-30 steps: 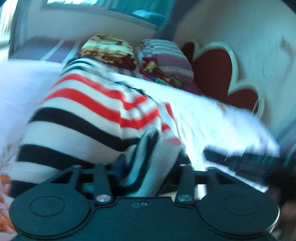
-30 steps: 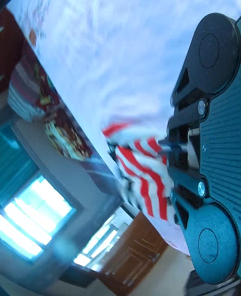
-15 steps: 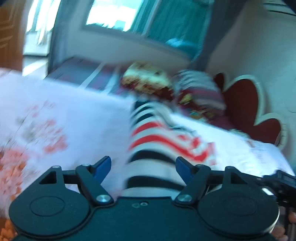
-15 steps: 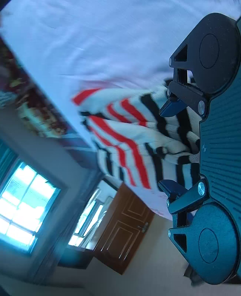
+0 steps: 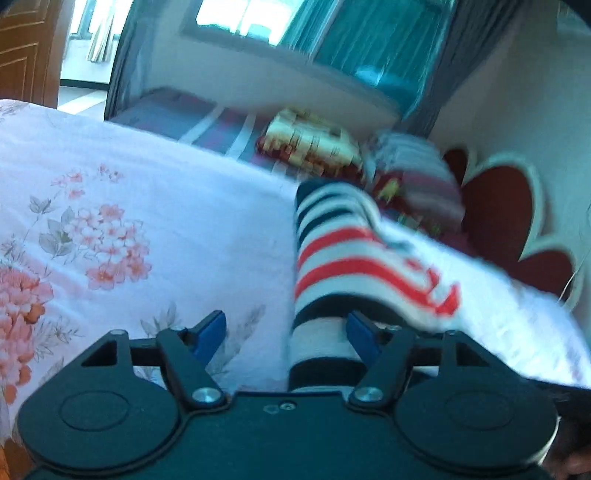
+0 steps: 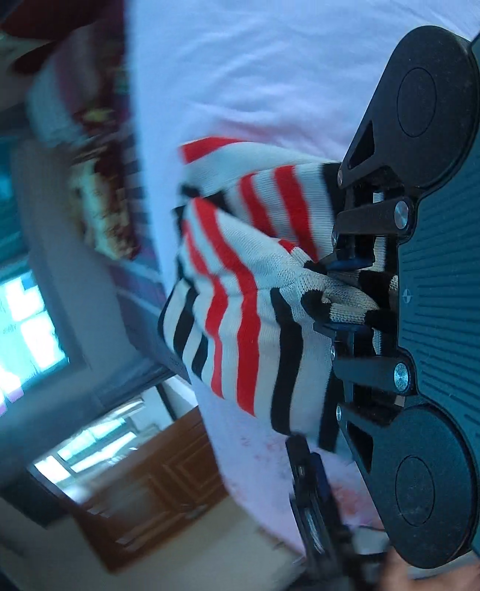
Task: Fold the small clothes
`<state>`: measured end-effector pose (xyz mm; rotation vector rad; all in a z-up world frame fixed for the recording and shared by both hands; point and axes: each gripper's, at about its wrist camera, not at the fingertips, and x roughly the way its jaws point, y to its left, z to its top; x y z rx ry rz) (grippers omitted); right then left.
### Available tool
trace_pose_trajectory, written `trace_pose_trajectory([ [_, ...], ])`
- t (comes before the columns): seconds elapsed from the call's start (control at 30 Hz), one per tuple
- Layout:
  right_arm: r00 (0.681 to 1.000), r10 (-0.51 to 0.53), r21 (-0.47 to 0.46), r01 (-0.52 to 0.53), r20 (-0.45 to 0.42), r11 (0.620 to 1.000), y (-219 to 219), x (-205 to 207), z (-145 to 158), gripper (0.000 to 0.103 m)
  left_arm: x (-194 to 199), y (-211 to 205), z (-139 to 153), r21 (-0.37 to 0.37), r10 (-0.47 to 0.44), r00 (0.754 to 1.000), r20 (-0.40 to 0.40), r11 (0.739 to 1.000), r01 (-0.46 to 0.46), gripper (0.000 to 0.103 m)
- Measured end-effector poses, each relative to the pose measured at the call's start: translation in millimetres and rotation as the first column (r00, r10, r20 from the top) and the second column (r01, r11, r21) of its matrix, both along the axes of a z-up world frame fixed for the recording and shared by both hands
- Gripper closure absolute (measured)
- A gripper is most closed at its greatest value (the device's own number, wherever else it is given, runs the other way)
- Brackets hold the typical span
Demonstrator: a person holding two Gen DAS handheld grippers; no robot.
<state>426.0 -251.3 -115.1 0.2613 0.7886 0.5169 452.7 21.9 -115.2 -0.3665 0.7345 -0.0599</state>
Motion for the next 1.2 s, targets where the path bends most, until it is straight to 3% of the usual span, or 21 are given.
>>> trace_pose_trajectory([
  [0.07, 0.998, 0.006, -0.059, -0.002, 0.063, 0.998, 2.0, -7.6, 10.0, 0.078, 7.0, -5.5, 1.5, -0.025, -0.038, 0.999, 0.003, 0.999, 0.038, 0.046],
  [0.2, 0.991, -0.022, -0.083, 0.033, 0.131, 0.996, -10.6, -16.8, 17.8, 0.078, 14.4, -31.1, 1.8, 0.052, -0.108, 0.994, 0.016, 0.993, 0.107, 0.041],
  [0.3, 0.998, -0.069, -0.129, 0.07, 0.015, 0.989, -13.8, 0.2, -29.2, 0.079, 22.0, -52.8, -12.6, 0.101, -0.156, 0.987, -0.04, 0.982, 0.159, 0.038],
  [0.4, 0.994, -0.104, -0.015, 0.104, -0.036, 0.994, -28.3, 2.3, -39.8, 0.078, 23.7, -63.1, -11.0, 0.135, -0.182, 0.982, -0.051, 0.973, 0.187, 0.039],
  [0.5, 0.987, -0.159, 0.073, 0.157, 0.016, 0.985, -46.5, 0.4, -24.8, 0.05, 24.5, -47.3, 5.8, 0.073, -0.204, 0.979, -0.006, 0.976, 0.204, 0.043],
  [0.53, 0.984, -0.174, 0.102, 0.17, 0.03, 0.98, -53.8, 4.2, -22.0, 0.049, 26.8, -40.5, 8.6, 0.046, -0.207, 0.978, 0.016, 0.978, 0.206, 0.043],
  [0.6, 0.978, -0.206, 0.159, 0.207, -0.023, 0.965, -66.6, 22.6, -23.6, 0.049, 39.5, -29.9, 15.1, 0.034, -0.193, 0.98, 0.04, 0.981, 0.191, 0.043],
  [0.77, 0.971, -0.213, 0.213, 0.233, -0.113, 0.949, -70.9, 77.3, -35.3, 0.05, 89.8, -26.7, 2.4, 0.01, -0.214, 0.975, -0.062, 0.977, 0.215, 0.043],
  [0.8, 0.971, -0.205, 0.205, 0.226, -0.119, 0.952, -69.7, 85.3, -36.0, 0.053, 95.3, -27.5, -1.3, -0.007, -0.223, 0.972, -0.069, 0.975, 0.223, 0.043],
  [0.87, 0.973, -0.201, 0.177, 0.219, -0.114, 0.959, -62.8, 94.7, -38.0, 0.07, 102.8, -28.6, -7.0, -0.017, -0.224, 0.971, -0.079, 0.975, 0.224, 0.042],
  [0.9, 0.974, -0.208, 0.166, 0.22, -0.087, 0.961, -61.9, 95.3, -37.4, 0.093, 105.0, -29.6, -9.7, -0.011, -0.225, 0.971, -0.084, 0.974, 0.225, 0.042],
  [0.97, 0.971, -0.235, 0.079, 0.231, 0.045, 0.97, -60.5, 81.8, -24.5, 0.095, 107.8, -34.1, -14.8, 0.003, -0.226, 0.969, -0.104, 0.974, 0.227, 0.041],
  [1.03, 0.968, -0.226, -0.01, 0.228, 0.105, 0.974, -50.5, 70.0, -26.8, 0.095, 110.2, -43.7, -14.6, 0.073, -0.232, 0.966, -0.112, 0.968, 0.241, 0.039],
  [1.1, 0.976, -0.213, -0.081, 0.217, 0.054, 0.973, -40.9, 72.7, -47.5, 0.095, 109.2, -58.4, -16.1, 0.195, -0.244, 0.964, -0.106, 0.946, 0.261, 0.031],
  [1.13, 0.974, -0.224, -0.059, 0.226, 0.04, 0.972, -41.6, 72.5, -55.0, 0.095, 109.4, -64.1, -17.3, 0.236, -0.25, 0.963, -0.1, 0.934, 0.267, 0.028],
  [1.2, 0.973, -0.233, -0.023, 0.233, -0.002, 0.972, -46.7, 74.0, -57.0, 0.095, 108.0, -66.7, -16.9, 0.255, -0.252, 0.963, -0.099, 0.929, 0.269, 0.027],
])
